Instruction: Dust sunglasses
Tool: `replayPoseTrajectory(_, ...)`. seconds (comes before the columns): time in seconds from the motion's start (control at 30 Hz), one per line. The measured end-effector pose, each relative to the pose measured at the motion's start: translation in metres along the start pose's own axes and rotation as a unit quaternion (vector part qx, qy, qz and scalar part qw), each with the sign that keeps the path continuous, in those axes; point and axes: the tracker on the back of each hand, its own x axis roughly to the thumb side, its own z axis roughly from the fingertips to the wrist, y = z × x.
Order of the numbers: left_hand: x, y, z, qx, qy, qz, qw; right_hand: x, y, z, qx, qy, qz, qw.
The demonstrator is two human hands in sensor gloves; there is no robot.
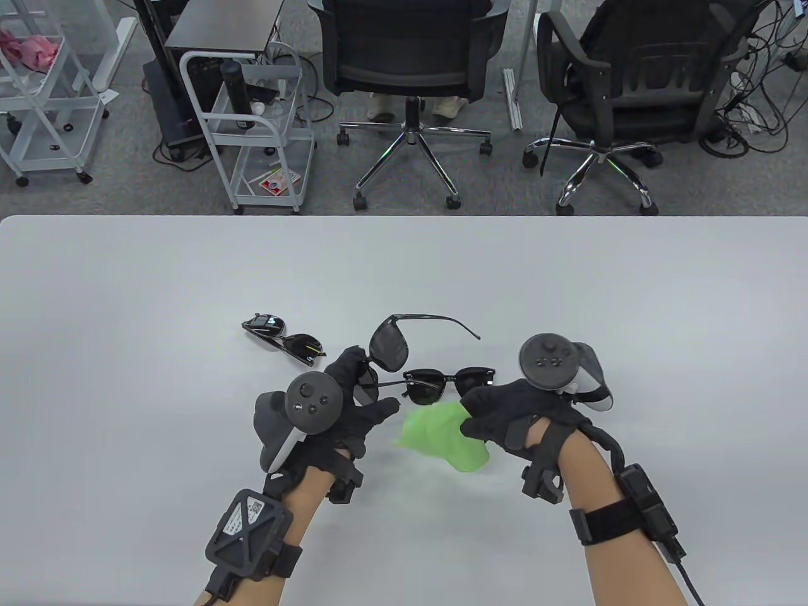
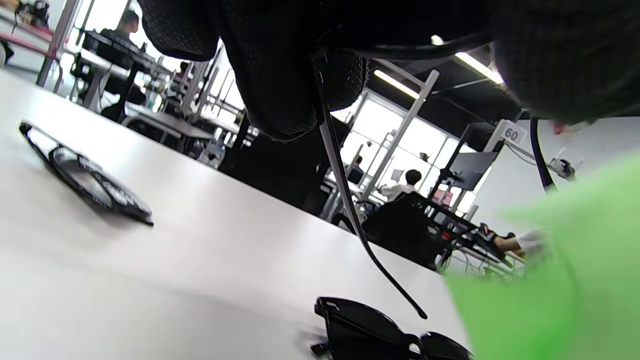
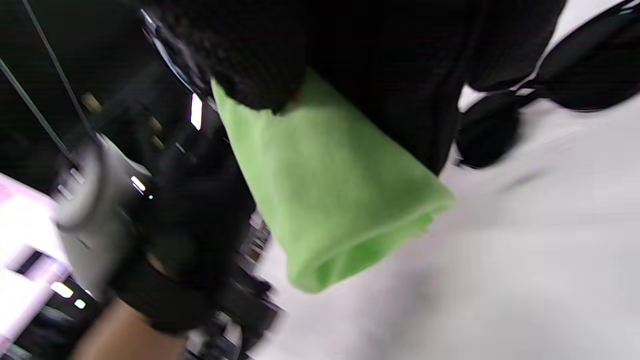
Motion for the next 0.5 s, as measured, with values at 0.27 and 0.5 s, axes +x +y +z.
replayPoseTrajectory(0.27, 0.01, 0.004, 0.005, 0.015, -0.011, -0.024, 1.0, -0.009, -0.008, 0.007, -0.151, -0.123, -0.209, 0.958)
replayPoseTrajectory(0.5, 0.026, -0.004, 0.01, 0.001, -0.039, -0.074, 0.996, -0.001, 0.01, 0.007, -0.213, -0.133, -0.228, 0.941)
